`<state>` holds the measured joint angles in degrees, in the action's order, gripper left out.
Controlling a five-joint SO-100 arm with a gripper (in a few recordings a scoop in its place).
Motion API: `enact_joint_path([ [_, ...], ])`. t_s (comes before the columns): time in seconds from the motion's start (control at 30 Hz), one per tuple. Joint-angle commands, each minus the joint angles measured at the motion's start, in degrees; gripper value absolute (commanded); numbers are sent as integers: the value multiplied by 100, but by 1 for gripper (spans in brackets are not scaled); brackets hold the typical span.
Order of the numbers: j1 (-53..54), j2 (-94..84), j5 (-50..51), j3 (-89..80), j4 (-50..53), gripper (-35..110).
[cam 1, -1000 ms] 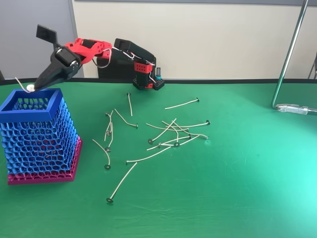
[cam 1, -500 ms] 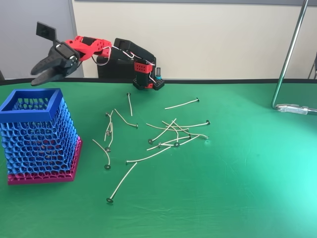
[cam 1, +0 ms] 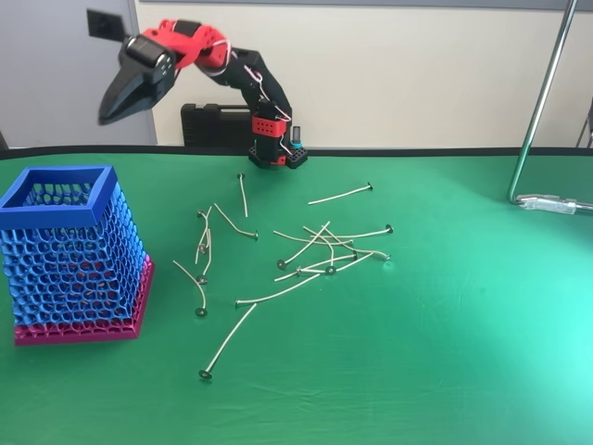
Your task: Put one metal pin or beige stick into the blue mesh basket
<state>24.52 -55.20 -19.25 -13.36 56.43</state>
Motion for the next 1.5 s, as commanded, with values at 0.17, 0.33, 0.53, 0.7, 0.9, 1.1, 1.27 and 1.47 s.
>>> enact_joint_path([
  [0.17, -536, -2109, 527, -1538, 870, 0],
  [0.33, -905, -3507, 659, -3489, 905, 0],
  [0.53, -1380, -5309, 765, -6029, 606, 0],
  [0.7, -1758, -6583, 888, -7664, 501, 0],
  [0.9, -1916, -8288, 923, -9694, -26, 0],
  [1.1, -2021, -9642, 896, -11241, -185, 0],
  [1.27, -2030, -10608, 809, -12375, -343, 0],
  [1.47, -2109, -11584, 844, -13263, -264, 0],
])
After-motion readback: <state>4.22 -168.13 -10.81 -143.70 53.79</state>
